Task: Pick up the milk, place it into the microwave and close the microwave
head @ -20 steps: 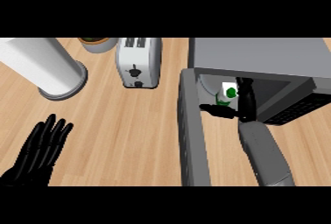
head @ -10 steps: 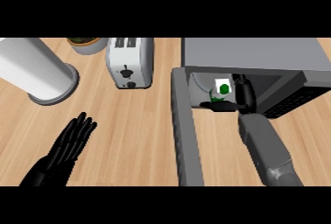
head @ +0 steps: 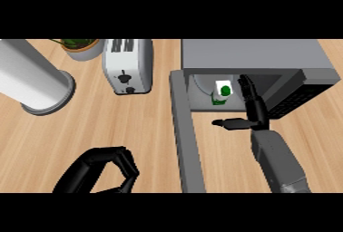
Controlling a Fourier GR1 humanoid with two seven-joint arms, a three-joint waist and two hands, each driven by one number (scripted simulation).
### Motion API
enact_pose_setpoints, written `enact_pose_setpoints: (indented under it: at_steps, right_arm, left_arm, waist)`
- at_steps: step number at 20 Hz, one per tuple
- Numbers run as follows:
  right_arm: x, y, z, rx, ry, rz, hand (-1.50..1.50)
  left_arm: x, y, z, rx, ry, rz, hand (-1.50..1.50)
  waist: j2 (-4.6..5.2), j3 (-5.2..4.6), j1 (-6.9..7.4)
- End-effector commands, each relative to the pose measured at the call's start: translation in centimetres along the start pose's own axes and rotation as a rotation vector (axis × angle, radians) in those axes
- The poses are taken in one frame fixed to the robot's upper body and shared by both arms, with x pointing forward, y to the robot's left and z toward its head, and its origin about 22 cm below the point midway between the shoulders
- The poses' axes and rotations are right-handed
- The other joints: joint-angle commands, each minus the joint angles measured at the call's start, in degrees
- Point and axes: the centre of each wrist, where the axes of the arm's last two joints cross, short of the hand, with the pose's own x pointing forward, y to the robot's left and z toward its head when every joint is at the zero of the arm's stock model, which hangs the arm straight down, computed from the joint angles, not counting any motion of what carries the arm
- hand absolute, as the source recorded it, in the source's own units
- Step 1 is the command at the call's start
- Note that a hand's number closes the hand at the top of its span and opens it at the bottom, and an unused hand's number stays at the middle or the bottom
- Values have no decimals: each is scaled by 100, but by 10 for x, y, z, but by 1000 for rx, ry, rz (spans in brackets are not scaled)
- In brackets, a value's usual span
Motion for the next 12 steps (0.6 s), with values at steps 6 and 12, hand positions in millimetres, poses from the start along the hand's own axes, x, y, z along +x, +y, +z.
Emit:
enact_pose_setpoints:
  at_steps: [6,12]
  right_arm:
    - [3,-13,60,31,6,-16,-150]
    - [33,-40,96,46,-26,7,-150]
  left_arm:
    - [-43,-37,-31,-98,73,-106,150]
    - [-58,-48,-52,-251,161,-81,150]
  waist:
    - [-44,-9,-166]
    - [-45,-11,-186]
